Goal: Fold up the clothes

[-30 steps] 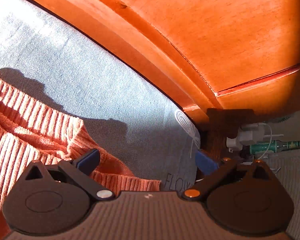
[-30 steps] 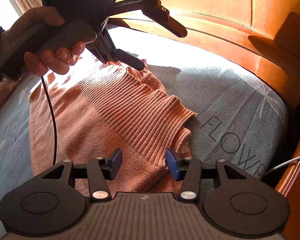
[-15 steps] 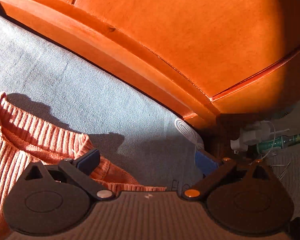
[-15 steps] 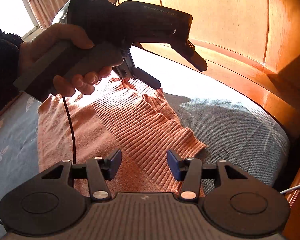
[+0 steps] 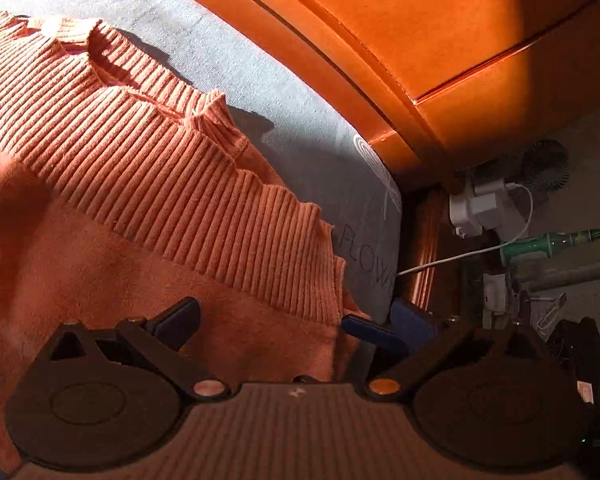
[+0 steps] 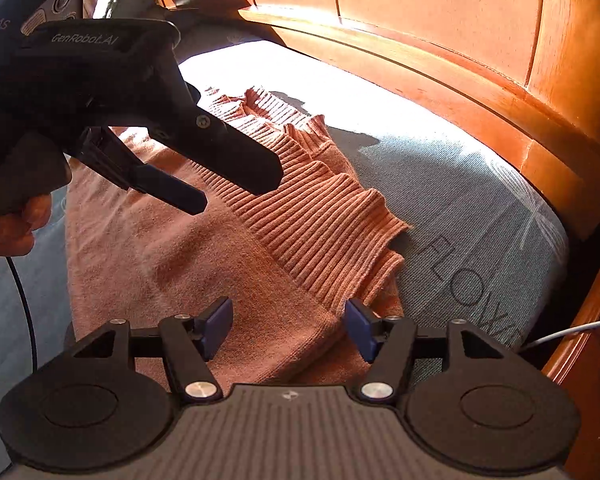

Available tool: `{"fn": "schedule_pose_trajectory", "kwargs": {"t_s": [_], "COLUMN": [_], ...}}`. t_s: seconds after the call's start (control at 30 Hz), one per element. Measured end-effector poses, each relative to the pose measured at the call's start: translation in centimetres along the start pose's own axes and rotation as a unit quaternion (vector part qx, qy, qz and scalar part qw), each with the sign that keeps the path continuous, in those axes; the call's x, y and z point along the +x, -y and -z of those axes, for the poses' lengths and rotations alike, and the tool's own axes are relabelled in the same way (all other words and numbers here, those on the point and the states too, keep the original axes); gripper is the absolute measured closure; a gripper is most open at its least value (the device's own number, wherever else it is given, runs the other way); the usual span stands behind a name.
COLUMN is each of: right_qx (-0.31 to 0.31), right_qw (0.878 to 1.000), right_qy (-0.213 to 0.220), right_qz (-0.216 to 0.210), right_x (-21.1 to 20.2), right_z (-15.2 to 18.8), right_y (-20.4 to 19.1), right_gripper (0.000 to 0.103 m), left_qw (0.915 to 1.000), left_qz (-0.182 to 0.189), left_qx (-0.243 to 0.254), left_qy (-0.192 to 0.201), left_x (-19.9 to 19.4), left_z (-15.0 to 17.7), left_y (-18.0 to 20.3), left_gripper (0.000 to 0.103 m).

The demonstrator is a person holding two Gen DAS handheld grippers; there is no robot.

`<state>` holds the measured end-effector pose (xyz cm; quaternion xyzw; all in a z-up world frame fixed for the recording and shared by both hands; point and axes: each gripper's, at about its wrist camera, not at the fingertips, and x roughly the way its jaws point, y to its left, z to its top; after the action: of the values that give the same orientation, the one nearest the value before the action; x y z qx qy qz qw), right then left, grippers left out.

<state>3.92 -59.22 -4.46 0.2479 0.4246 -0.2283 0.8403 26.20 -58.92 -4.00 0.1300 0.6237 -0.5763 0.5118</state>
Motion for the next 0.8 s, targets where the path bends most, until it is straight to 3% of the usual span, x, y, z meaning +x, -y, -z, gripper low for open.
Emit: {"fn": "schedule_pose_trajectory", "kwargs": {"t_s": [0.1, 0.3, 0.43, 0.6, 0.67, 0.73, 0.8], "right_qx": [0.006, -0.005, -0.016, -0.047, -0.061, -0.081, -0.073], "right_qw": [1.000, 0.999, 1.000, 0.998, 0.996, 0.995, 0.995], "right_qy": [-0.020, -0.016, 0.002, -0.037, -0.056, -0.061, -0.065], "right_qz": [0.014, 0.039, -0.003, -0.025, -0.016, -0.008, 0.003], "right_x": [0.5, -1.1, -1.6, 0.3, 0.5, -0.3, -0.9], "right_z": [0.4, 0.5, -0.6, 0.0, 1.0, 1.5, 1.7], "right_y": [0.5, 0.9, -0.8, -3.1, -3.3, -3.3, -2.9], "right_gripper": [0.036, 0.036, 0.036, 0.036, 0.036, 0.035, 0.035], "left_qw": [0.9999, 0.9990, 0.9987, 0.9973, 0.9977, 0.9975, 0.9971], "left_qz": [-0.005, -0.031, -0.024, -0.012, 0.006, 0.056, 0.064], "left_qx": [-0.006, -0.003, -0.022, -0.060, -0.053, -0.040, -0.016], "left_qy": [0.007, 0.033, 0.040, 0.041, 0.041, 0.019, 0.037], "left_x": [0.4, -3.0, -4.1, -2.1, -1.8, -1.5, -2.2], "left_z": [1.3, 1.5, 2.3, 3.7, 4.0, 4.0, 4.0], "left_y": [-0.9, -1.5, -2.2, -3.6, -2.9, -1.8, -0.5], "left_gripper": [0.002, 0.002, 0.002, 0.002, 0.002, 0.002, 0.002]}}
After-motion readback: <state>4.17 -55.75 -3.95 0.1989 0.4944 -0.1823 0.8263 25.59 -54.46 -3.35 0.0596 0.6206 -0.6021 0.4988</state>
